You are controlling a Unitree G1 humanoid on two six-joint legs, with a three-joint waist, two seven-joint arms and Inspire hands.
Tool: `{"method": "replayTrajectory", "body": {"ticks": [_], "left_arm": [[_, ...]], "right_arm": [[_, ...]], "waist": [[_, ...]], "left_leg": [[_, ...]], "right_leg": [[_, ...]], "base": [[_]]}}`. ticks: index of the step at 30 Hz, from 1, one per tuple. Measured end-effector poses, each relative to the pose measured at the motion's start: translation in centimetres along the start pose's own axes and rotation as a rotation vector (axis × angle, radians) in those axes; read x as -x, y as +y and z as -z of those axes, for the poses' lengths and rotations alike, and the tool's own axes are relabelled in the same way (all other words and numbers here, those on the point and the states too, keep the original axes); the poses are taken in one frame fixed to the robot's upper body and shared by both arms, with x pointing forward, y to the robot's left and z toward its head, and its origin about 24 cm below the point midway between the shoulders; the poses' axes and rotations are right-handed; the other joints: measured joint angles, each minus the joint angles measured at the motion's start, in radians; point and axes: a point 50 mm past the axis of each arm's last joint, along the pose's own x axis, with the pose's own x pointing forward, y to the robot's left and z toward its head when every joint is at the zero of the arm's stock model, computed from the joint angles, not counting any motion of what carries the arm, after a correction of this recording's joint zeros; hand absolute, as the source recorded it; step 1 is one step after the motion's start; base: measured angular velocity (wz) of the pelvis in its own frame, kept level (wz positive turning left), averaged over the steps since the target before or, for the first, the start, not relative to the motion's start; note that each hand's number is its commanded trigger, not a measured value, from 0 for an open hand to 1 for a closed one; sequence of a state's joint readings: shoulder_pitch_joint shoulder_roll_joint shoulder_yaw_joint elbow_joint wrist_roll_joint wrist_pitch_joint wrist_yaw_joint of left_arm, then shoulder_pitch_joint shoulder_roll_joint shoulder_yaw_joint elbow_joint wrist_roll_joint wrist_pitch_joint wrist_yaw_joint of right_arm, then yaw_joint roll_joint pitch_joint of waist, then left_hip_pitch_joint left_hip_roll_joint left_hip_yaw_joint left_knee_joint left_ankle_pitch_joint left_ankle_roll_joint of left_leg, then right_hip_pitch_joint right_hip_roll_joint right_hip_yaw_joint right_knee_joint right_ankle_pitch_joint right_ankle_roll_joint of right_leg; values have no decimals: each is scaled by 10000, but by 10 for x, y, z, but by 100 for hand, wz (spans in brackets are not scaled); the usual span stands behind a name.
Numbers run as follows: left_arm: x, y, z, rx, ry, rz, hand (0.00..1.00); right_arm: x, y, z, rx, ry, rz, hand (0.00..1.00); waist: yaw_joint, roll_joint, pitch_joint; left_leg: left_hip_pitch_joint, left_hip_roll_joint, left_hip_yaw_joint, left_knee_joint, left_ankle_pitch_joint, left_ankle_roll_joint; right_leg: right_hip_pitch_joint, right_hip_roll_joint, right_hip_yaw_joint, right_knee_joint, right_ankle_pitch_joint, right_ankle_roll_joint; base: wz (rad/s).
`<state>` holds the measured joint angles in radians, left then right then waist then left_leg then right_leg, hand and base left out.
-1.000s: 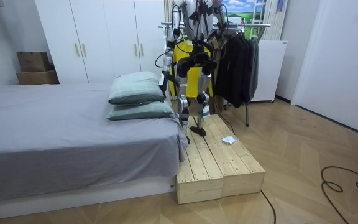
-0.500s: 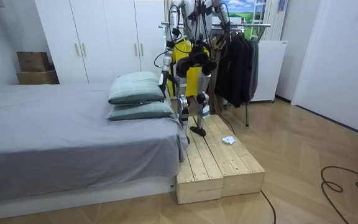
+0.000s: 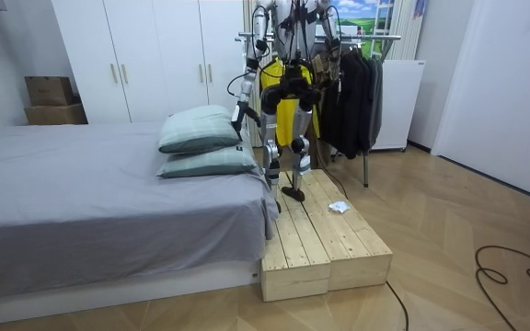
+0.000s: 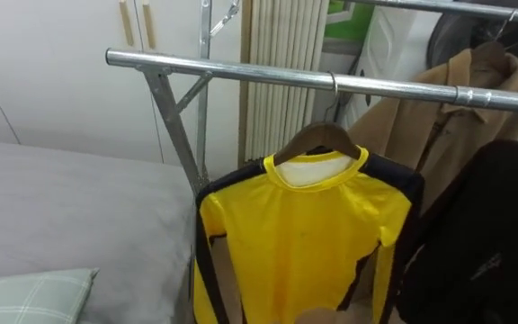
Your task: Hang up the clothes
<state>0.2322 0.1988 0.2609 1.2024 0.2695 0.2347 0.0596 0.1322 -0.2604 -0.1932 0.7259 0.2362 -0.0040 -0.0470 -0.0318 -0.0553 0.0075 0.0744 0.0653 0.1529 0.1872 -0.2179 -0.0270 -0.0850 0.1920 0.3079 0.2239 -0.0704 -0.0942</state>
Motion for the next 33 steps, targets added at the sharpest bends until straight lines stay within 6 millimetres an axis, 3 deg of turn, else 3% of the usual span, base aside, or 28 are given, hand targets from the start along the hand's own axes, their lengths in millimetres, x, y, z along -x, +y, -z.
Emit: {"method": "replayTrajectory", "body": {"ticks": [3, 7, 10, 16, 23, 29, 33], "left_arm": [[0, -2, -2, 308, -85, -207, 0], [1, -8, -4, 438, -207, -377, 0], [3, -12, -17, 515, -606, -543, 0], [6, -24, -28, 1407, -1435, -602, 0], [8, -33, -37, 1897, -1972, -347, 0], [10, -42, -39, 1960, -2192, -80, 0], [10, -43, -39, 1850, -2223, -28, 0]], "right_arm": [[5, 11, 29, -27, 1096, -212, 0], [10, 17, 51, 50, 1913, -177, 0], [15, 29, 69, 49, 2564, -460, 0], [27, 42, 95, 246, 3515, -712, 0], [36, 53, 110, 496, 4049, -1167, 0], [38, 54, 114, 628, 4215, -1377, 0], [38, 54, 113, 692, 4182, -1387, 0]], "waist": [[-4, 32, 13], [-34, 189, 67], [67, 273, 90], [118, 510, 18], [101, 506, 20], [142, 515, 68], [147, 511, 53]], "left_leg": [[64, 2, 32, -90, -4, -1], [77, 8, 47, -116, -4, -2], [43, 6, 13, -143, -3, -3], [74, -1, -35, -185, 2, -8], [115, -58, -173, -185, 7, -10], [217, -101, -124, -228, -38, 57], [226, -98, -155, -253, -48, 68]], "right_leg": [[11, -2, -33, 6, -12, -11], [4, 3, -66, -4, -13, -21], [-24, 5, -52, -5, -24, -42], [1, -7, -63, -26, -63, -117], [56, -50, -75, -42, -109, -122], [123, -98, -156, -27, -186, 13], [122, -111, -230, -22, -123, -110]], "base": [[-2], [0], [1], [3], [1], [0], [3]]}}
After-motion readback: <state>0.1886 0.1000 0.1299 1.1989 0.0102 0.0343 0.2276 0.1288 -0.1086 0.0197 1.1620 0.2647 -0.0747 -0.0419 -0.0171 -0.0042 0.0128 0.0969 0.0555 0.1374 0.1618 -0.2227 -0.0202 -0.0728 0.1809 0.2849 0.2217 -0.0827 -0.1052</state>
